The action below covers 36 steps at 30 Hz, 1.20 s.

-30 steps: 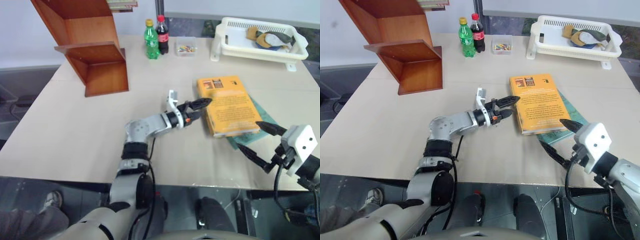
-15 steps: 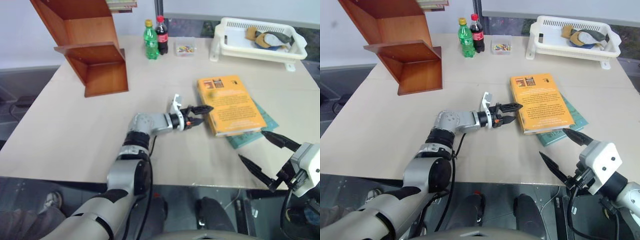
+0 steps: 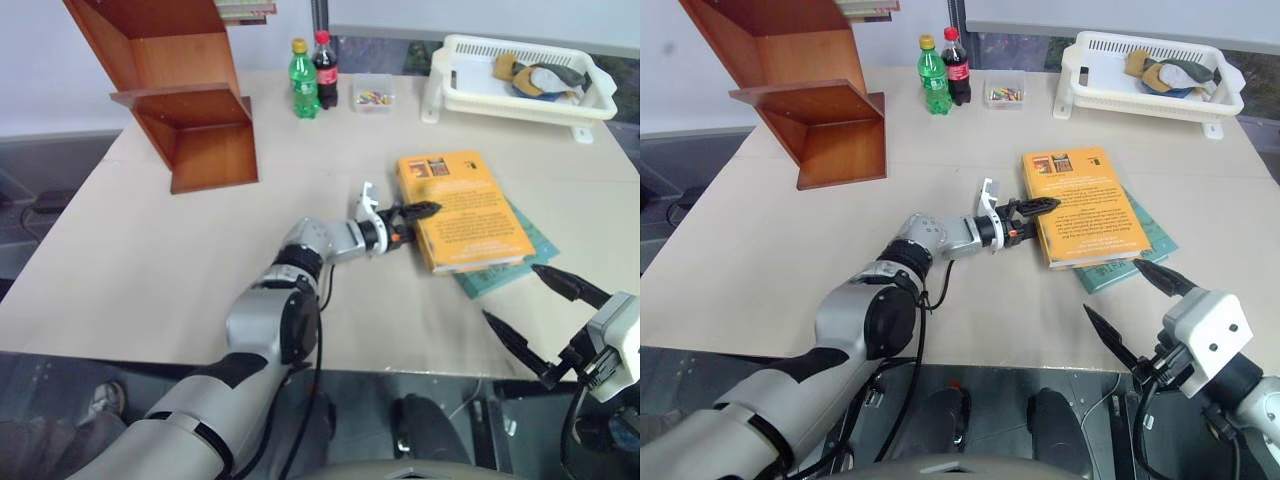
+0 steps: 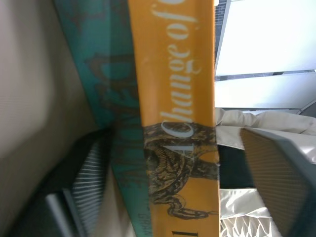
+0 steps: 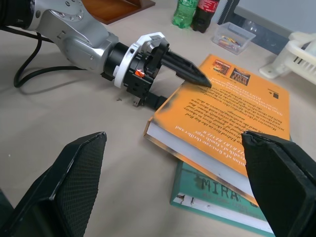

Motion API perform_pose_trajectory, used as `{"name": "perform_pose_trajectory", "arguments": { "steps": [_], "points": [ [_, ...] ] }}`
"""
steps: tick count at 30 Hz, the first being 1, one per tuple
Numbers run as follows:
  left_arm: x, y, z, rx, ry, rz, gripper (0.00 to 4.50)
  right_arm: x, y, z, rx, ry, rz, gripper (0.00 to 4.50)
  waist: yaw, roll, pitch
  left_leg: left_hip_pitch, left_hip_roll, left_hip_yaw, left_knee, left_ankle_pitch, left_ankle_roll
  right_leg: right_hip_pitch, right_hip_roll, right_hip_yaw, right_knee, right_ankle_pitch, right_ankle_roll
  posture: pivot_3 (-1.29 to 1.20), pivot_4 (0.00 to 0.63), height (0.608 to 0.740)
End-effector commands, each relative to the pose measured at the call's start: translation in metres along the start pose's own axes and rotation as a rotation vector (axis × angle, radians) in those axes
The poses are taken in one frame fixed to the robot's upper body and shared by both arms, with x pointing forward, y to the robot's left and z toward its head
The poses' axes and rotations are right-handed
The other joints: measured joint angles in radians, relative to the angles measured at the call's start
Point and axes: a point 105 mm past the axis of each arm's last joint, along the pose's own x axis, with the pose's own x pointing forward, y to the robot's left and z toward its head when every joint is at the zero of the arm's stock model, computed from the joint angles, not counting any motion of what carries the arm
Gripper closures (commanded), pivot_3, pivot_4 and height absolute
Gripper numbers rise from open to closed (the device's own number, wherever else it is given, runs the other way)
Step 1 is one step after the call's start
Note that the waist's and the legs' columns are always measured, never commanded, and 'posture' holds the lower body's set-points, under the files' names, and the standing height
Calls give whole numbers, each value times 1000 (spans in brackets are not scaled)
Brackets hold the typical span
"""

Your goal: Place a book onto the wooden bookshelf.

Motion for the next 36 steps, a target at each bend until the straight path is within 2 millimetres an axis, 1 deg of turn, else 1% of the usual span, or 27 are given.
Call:
{"name": "perform_pose_trajectory", "arguments": {
  "steps": [1, 2, 3, 4, 5, 9, 13, 15, 18, 19, 20, 21, 22, 23, 24, 25, 26, 28, 32, 33, 36],
  "points": [
    [1, -7, 3, -6, -6, -25, 2111, -2, 1, 13, -62, -38, -10, 0, 0, 0, 0, 0, 0, 0, 0, 0, 0, 0, 0, 0, 0, 0, 0, 0, 150, 740],
    [0, -6, 4, -14, -11, -26, 2418, -2, 1, 13, -63, -37, -11, 0, 0, 0, 0, 0, 0, 0, 0, 0, 0, 0, 0, 0, 0, 0, 0, 0, 150, 740],
    [-1, -7, 5, -22, -15, -29, 2937, -2, 2, 13, -62, -36, -12, 0, 0, 0, 0, 0, 0, 0, 0, 0, 0, 0, 0, 0, 0, 0, 0, 0, 150, 740],
    [-2, -7, 7, -24, -15, -32, 3333, -2, 2, 13, -62, -36, -13, 0, 0, 0, 0, 0, 0, 0, 0, 0, 0, 0, 0, 0, 0, 0, 0, 0, 150, 740],
    [-4, -8, 9, -26, -17, -34, 3529, -2, 2, 12, -63, -36, -13, 0, -1, 0, 0, 0, 0, 0, 0, 0, 0, 0, 0, 0, 0, 0, 0, 0, 150, 740],
    [-15, -11, 19, -47, -35, -48, 3529, 1, 1, 12, -66, -39, -9, 0, -7, 0, 0, 0, 0, 0, 0, 0, 0, 0, 0, 0, 0, 0, 1, 0, 150, 740],
    [-38, -15, 35, -48, -52, -61, 3529, 8, -1, 11, -69, -56, 14, 0, -13, 0, 0, 1, 1, 1, 0, 0, 0, 0, 1, 1, 1, 0, 1, 0, 150, 740],
    [-50, -20, 44, 11, -70, -63, 3529, 12, -1, 11, -69, -65, 27, 0, -11, 0, 0, 1, 1, 0, 0, 0, 0, 0, 1, 1, 2, 0, 1, 0, 150, 740],
    [-77, -32, 62, 248, -153, -13, 3529, 17, -3, 12, -68, -80, 43, 0, -8, 0, 0, 1, 2, 1, 0, 0, 0, -1, 1, 2, 2, 0, 0, 0, 150, 740],
    [-90, -37, 67, 381, -180, 32, 3529, 18, -3, 12, -67, -85, 50, 0, -4, 0, 0, 1, 2, 1, 0, 0, 0, -1, 0, 2, 2, 0, 0, 0, 150, 740],
    [-105, -40, 73, 597, -207, 121, 3529, 20, -3, 11, -65, -90, 60, 0, -5, 0, 0, 0, 2, 1, 0, 2, -4, -1, 0, 2, 2, 0, 0, 0, 150, 740],
    [-115, -46, 74, 793, -208, 182, 3529, 22, -3, 11, -63, -95, 69, 0, -5, -1, 0, 1, 3, 2, 0, 2, -5, -2, 1, 3, 2, 1, 0, 0, 150, 740],
    [-119, -50, 71, 918, -197, 213, 3529, 23, -4, 11, -62, -98, 74, 0, -5, -2, 0, 1, 3, 2, -1, 2, -5, -2, 1, 4, 2, 1, 0, 0, 150, 740],
    [-127, -56, 73, 1014, -201, 238, 3529, 25, -4, 10, -60, -102, 82, 0, -5, -2, -1, 2, 3, 3, -1, 2, -5, -2, 1, 4, 1, 1, 0, 0, 150, 740],
    [-144, -66, 82, 1226, -223, 313, 3529, 29, -4, 10, -58, -111, 98, 0, -1, -1, -3, 3, 3, 3, -2, 2, -5, -1, 1, 6, 1, 1, -1, 0, 150, 740],
    [-156, -83, 88, 1427, -258, 320, 3529, 33, -5, 10, -56, -120, 112, 0, -1, 1, -4, 5, 3, 4, -2, 2, -5, 1, 1, 7, 1, 1, 0, 0, 150, 740],
    [-167, -96, 93, 1619, -267, 358, 3529, 37, -5, 10, -53, -130, 126, 0, -2, 1, -3, 8, 2, 7, -3, 1, -3, 1, 1, 10, 1, 1, 0, 0, 150, 740],
    [-187, -108, 103, 1939, -192, 474, 3529, 45, -5, 10, -50, -147, 159, 0, -2, -4, -1, 10, 3, 10, -6, 0, 0, 1, 1, 13, 1, 1, 0, 0, 150, 740],
    [-220, -126, 129, 2363, 35, 739, 3529, 57, -6, 10, -48, -173, 212, 0, 3, -5, 0, 8, 4, 9, -6, 0, 0, 0, 4, 12, 0, 1, -1, 0, 150, 740],
    [-225, -132, 134, 2432, 81, 779, 3529, 60, -6, 10, -49, -179, 222, 0, 5, -5, 0, 7, 4, 8, -6, 0, 0, -1, 4, 11, 0, 1, -1, 0, 150, 740],
    [-236, -159, 151, 2557, 110, 875, 3529, 67, -6, 10, -48, -194, 247, 0, 9, -5, 0, 3, 3, 7, -3, -1, 2, -1, 3, 9, -2, 2, 0, 0, 150, 740]
  ]
}}
